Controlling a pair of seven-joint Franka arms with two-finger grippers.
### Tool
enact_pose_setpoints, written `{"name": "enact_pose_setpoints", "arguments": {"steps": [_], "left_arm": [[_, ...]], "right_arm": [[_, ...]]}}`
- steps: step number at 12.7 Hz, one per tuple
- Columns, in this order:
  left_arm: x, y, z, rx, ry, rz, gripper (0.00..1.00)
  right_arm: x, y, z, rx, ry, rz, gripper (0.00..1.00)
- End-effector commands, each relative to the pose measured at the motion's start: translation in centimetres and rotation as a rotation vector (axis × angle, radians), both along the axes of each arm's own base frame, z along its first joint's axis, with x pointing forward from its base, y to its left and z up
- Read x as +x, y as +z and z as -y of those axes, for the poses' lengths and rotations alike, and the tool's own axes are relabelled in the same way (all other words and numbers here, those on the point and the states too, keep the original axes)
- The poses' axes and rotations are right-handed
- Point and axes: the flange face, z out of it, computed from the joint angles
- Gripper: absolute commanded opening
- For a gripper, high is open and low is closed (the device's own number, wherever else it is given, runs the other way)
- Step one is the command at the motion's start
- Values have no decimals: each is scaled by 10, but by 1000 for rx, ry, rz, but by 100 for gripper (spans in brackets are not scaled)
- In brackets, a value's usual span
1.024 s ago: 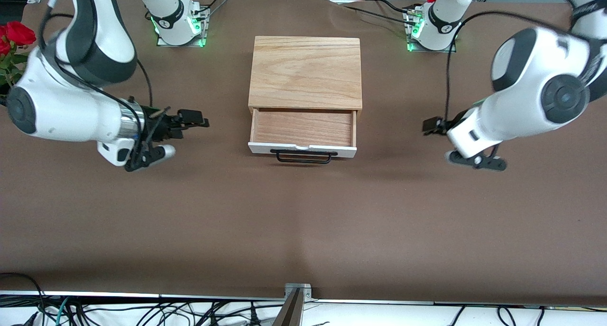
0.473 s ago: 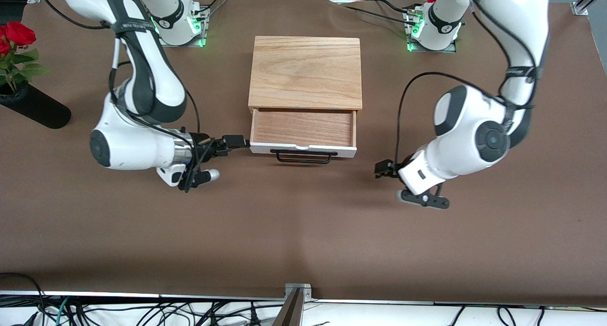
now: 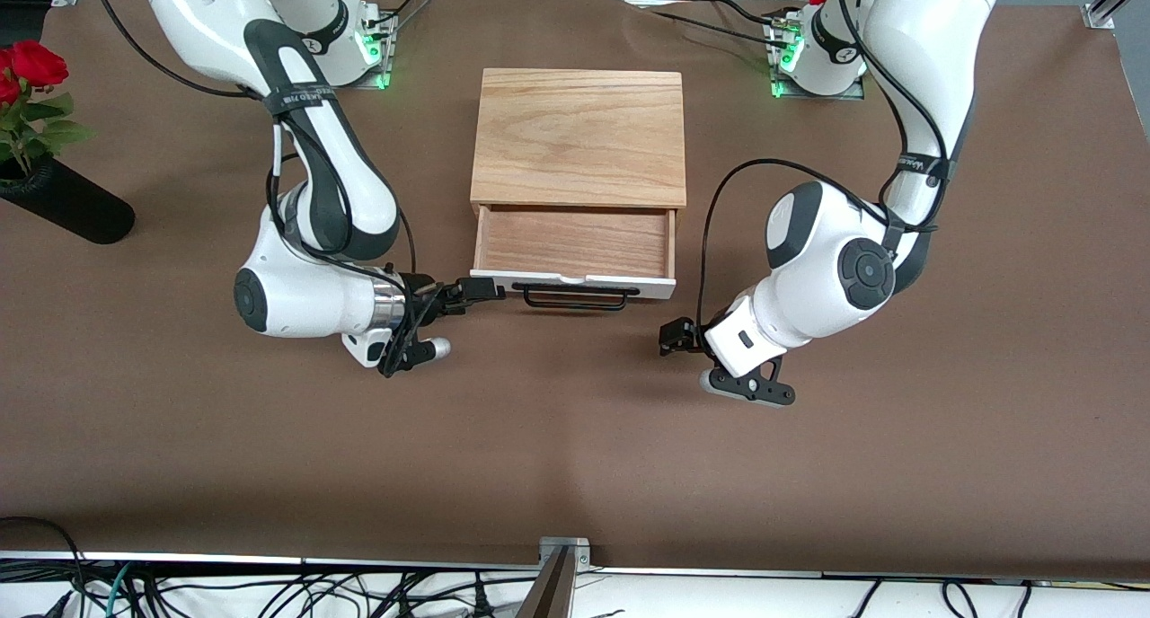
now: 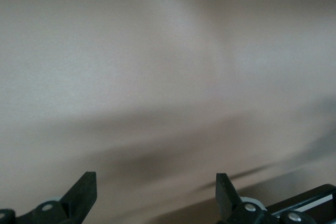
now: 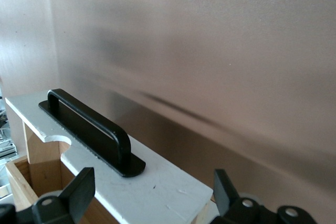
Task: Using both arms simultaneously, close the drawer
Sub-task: 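Place both grippers against the white drawer front beside the handle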
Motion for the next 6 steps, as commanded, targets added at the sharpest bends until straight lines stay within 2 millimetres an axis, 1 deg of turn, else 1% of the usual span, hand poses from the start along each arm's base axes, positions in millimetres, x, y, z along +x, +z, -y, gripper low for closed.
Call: {"name": "enact_pose_setpoints", "arguments": {"steps": [1, 3, 5, 6], "left_arm": [[7, -1, 9, -28, 3, 18, 100], [-1, -3, 25, -29, -15, 10, 100], [-6, -6, 23, -23, -18, -9, 100], [-13, -12, 26, -14, -31, -38, 100]], "right_arm": [[6, 0, -2, 38, -9, 16, 100], [5, -6, -4, 33, -12, 16, 100], [-1, -13, -8, 35, 11, 3, 100], [-4, -16, -10, 36, 28, 1, 100]]}}
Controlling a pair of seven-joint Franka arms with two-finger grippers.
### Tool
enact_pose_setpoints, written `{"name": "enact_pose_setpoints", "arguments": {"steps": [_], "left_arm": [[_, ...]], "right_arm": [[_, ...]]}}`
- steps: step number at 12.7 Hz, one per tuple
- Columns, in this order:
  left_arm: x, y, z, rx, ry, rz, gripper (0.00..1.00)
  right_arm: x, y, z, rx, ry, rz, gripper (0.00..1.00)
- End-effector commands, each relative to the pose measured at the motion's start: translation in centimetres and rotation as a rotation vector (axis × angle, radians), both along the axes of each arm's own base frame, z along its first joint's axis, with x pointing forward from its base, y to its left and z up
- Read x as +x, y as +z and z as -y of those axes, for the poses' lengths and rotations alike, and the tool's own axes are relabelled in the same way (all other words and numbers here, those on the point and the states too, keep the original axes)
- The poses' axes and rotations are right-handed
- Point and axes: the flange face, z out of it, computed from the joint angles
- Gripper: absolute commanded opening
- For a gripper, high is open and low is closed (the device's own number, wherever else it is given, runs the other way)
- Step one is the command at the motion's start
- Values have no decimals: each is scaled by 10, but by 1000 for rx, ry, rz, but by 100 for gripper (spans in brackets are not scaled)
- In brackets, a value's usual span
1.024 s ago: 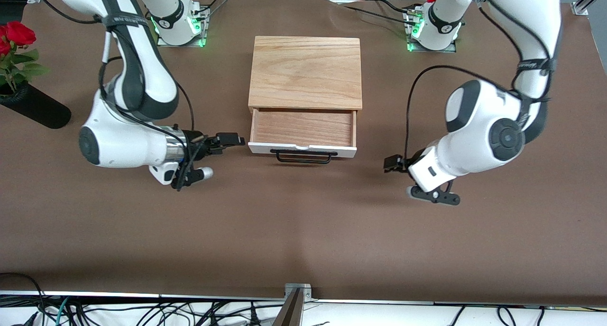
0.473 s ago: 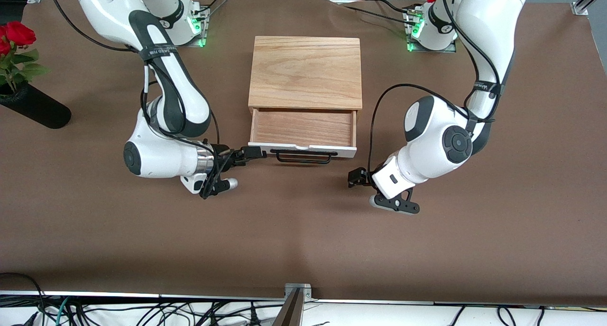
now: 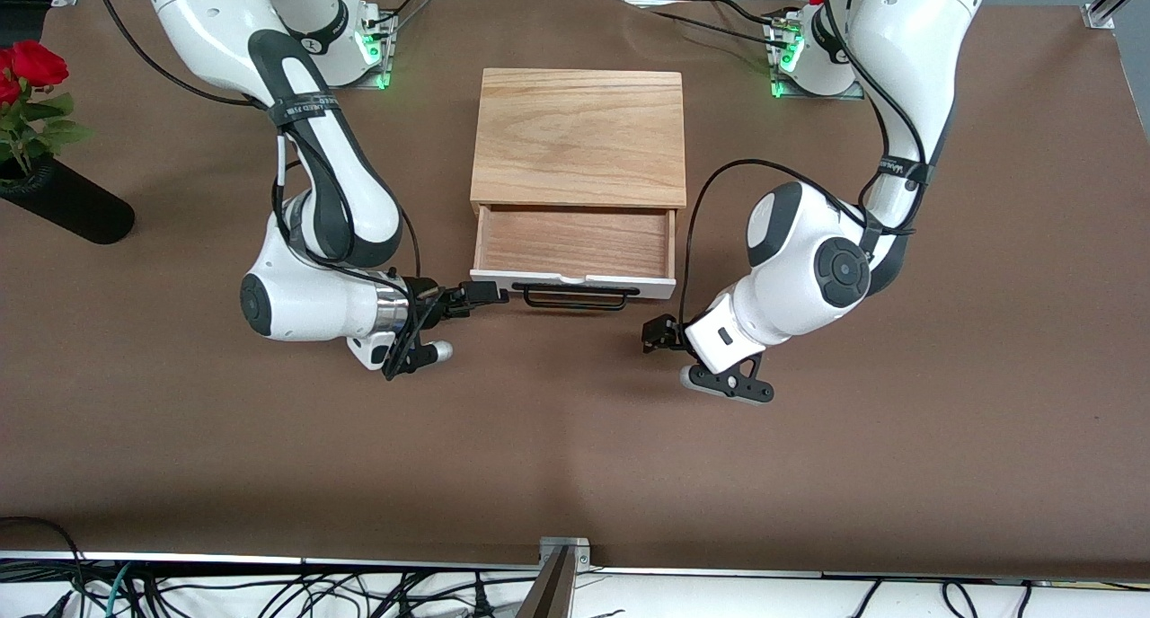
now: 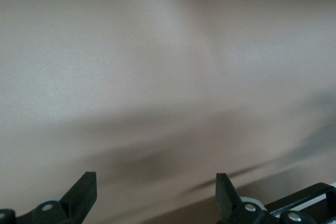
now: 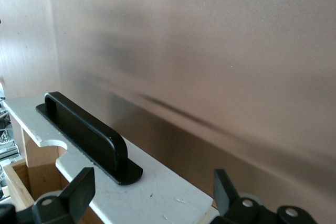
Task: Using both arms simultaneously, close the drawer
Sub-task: 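Place both grippers against the white drawer front beside the handle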
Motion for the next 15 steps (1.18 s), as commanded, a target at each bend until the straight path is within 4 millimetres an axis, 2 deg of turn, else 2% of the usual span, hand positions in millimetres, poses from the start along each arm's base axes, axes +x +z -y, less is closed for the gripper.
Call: {"name": "enact_pose_setpoints", "arguments": {"steps": [1, 5, 7, 15], "left_arm": [[-9, -8, 8, -7, -17, -56, 100], [-24, -17, 18, 5, -55, -128, 100], [-30, -13, 18, 15, -70, -168, 100], [-48, -23, 18, 50, -121, -294, 100]], "right_arm": [[-7, -12, -6, 24, 32, -6, 100], [-18, -26, -6, 18, 54, -53, 100], [-22, -27, -7, 21, 66, -74, 100], [-48, -47, -6, 15, 112, -197, 100]]}}
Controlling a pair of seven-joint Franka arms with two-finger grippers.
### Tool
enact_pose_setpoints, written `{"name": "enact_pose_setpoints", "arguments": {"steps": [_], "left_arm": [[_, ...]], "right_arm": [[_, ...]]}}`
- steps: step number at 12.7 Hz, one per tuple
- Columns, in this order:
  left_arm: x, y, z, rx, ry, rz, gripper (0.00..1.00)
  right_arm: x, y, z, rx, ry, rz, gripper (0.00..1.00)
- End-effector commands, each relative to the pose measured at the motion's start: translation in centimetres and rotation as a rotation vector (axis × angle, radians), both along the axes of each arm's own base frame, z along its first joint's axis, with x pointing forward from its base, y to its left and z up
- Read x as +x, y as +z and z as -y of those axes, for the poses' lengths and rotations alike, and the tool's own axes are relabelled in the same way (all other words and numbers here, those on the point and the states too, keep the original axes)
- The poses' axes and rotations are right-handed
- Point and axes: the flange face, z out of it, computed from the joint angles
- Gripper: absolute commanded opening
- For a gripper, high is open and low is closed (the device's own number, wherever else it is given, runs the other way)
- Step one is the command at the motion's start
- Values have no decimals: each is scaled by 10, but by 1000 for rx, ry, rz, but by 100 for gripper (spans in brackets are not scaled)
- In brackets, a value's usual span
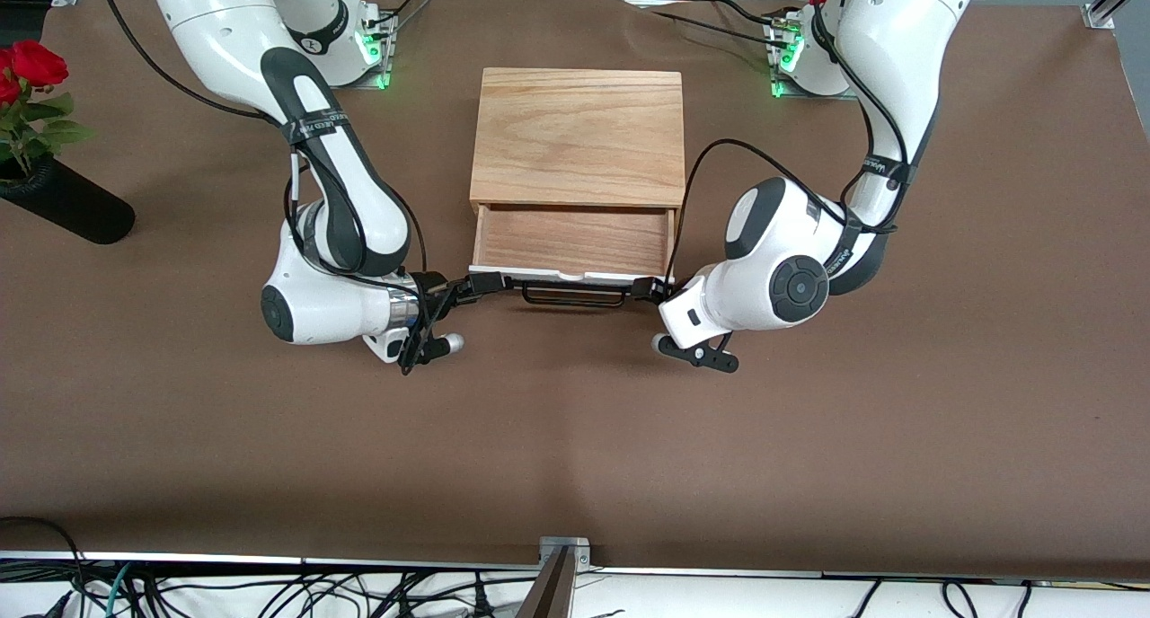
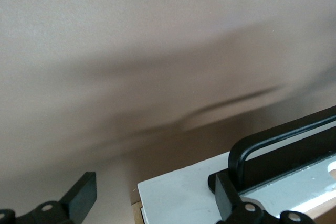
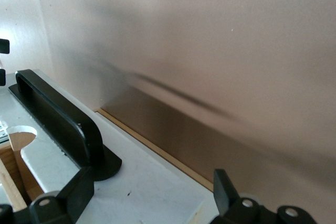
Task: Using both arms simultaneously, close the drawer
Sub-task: 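Place both grippers against the white drawer front beside the handle, then push the drawer into the box with both grippers together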
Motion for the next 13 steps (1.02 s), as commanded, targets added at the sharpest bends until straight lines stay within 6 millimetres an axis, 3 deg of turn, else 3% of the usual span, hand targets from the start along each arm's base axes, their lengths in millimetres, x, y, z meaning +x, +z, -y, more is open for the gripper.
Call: {"name": "enact_pose_setpoints", "arguments": {"steps": [1, 8, 13], "left_arm": [[-7, 6, -2, -6, -3, -55, 100], [-29, -1, 1, 30, -34, -208, 100], [-58, -7, 24, 85, -1, -327, 100]], "right_arm": [[-36, -18, -6, 7, 93, -122, 100], [-70, -42, -1, 0, 140, -266, 100], [-99, -64, 5, -18, 150, -346, 100]]}}
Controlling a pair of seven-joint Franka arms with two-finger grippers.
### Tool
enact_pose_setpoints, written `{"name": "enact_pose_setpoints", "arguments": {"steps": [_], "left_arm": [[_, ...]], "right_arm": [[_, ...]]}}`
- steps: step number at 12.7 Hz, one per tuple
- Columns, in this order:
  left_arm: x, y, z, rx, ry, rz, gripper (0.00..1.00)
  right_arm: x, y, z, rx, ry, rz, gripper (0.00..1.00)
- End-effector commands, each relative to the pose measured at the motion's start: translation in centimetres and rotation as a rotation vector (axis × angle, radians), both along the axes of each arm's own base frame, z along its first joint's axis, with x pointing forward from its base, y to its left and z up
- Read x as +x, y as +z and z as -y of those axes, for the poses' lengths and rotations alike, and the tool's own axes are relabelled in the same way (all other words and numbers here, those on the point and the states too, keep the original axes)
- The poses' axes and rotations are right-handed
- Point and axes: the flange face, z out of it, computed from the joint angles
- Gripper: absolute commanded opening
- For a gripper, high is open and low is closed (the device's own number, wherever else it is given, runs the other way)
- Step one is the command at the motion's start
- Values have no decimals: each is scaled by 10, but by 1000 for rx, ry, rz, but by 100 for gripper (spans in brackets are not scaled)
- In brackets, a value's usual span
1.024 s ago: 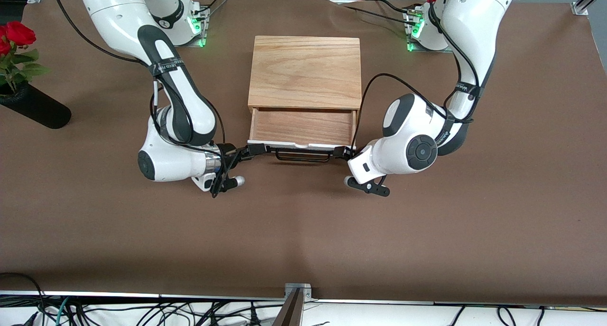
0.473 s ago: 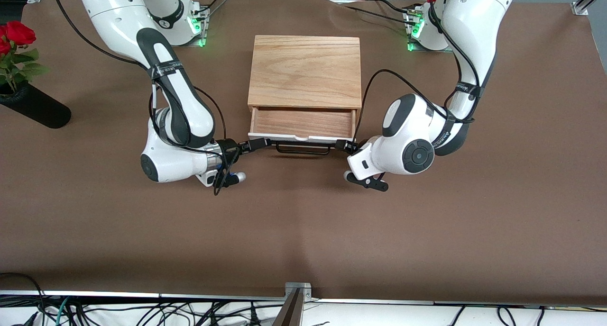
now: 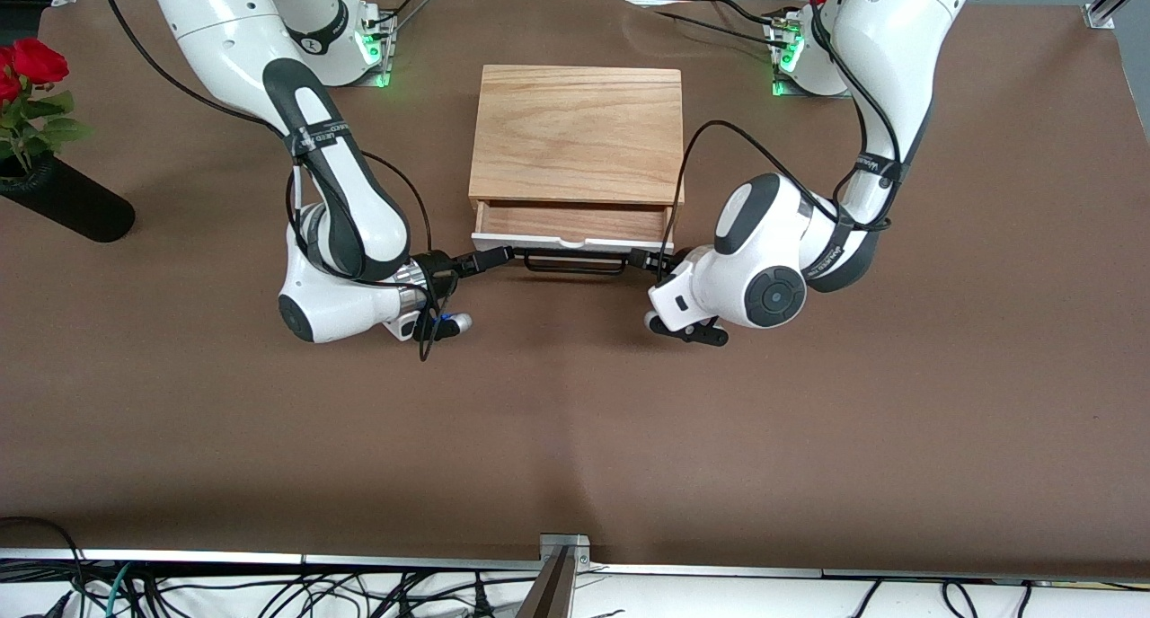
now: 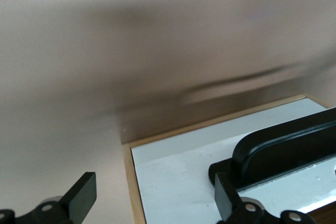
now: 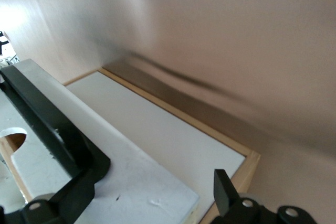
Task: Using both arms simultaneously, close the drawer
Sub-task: 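Push the drawer into the box with both grippers together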
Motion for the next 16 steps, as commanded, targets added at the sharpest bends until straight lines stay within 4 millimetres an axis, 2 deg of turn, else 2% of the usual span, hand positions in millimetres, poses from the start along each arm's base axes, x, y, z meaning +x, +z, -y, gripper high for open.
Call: {"name": "enact_pose_setpoints", "arguments": {"steps": [1, 4, 8, 11, 12, 13, 16], "left_arm": [[-22, 2, 10, 11, -10, -91, 100], [-25, 0, 8, 20, -20, -117, 100], [-35, -5, 7, 39, -38, -164, 100], [-37, -2, 6, 42, -45, -173, 100], [-39, -2, 6, 45, -50, -183, 100], [-39, -1, 5, 47, -52, -190, 100], [-37, 3, 3, 45, -51, -187, 100]], "right_arm": [[-61, -35, 6, -35, 126, -122, 100], [-78, -46, 4, -35, 143, -159, 100], [-87, -53, 5, -39, 149, -181, 100], [-94, -51, 6, -39, 154, -195, 100], [-91, -47, 6, -36, 162, -193, 100], [-79, -36, 4, -38, 166, -162, 100], [-23, 9, 18, -23, 150, -47, 100]]}}
